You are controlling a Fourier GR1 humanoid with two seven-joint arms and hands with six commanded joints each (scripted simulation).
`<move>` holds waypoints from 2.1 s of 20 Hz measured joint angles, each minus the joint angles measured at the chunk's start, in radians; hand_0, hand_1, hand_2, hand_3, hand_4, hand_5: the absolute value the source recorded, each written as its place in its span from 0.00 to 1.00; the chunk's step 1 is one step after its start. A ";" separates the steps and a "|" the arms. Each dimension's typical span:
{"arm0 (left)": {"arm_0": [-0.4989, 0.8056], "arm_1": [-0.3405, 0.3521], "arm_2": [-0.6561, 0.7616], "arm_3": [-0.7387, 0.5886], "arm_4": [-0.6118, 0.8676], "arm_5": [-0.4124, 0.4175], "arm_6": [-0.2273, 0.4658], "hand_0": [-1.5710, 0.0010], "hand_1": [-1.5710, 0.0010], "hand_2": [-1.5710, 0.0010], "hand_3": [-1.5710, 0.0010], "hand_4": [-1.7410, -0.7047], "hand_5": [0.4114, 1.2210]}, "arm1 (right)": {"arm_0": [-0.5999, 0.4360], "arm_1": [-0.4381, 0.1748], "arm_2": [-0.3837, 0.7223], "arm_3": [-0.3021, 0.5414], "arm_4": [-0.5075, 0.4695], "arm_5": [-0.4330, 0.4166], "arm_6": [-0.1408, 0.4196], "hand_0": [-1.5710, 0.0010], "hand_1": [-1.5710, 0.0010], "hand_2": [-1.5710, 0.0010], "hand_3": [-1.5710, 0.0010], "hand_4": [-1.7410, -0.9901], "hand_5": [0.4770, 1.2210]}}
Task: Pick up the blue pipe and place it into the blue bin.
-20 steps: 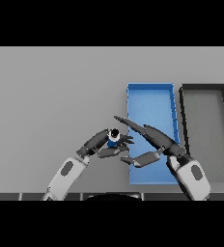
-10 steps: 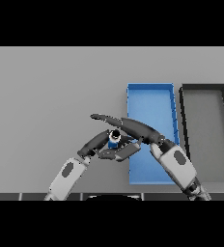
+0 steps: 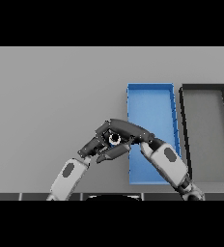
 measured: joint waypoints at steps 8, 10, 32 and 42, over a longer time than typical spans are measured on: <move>0.017 -0.032 0.031 -0.016 -0.030 -0.047 0.022 0.00 0.00 0.00 0.09 0.01 1.00 | -0.008 -0.046 0.061 -0.004 0.018 -0.053 -0.135 0.02 0.02 0.02 0.04 0.03 0.92; 0.020 -0.034 0.033 -0.022 -0.049 -0.043 0.035 0.00 0.00 0.00 0.09 0.01 1.00 | 0.002 -0.046 0.058 -0.003 0.036 -0.074 -0.158 0.02 0.02 0.01 0.03 0.02 0.95; 0.023 -0.037 0.079 -0.015 -0.162 -0.114 0.062 0.99 0.99 0.99 0.99 0.80 0.07 | -0.002 0.108 -0.071 -0.059 -0.021 -0.060 0.067 0.00 0.00 0.00 0.00 0.00 1.00; 0.031 -0.034 0.081 -0.026 -0.159 -0.114 0.122 1.00 1.00 1.00 1.00 0.81 0.02 | -0.444 -0.041 -0.379 0.086 -0.250 -0.229 0.135 0.00 0.00 0.00 0.00 0.00 1.00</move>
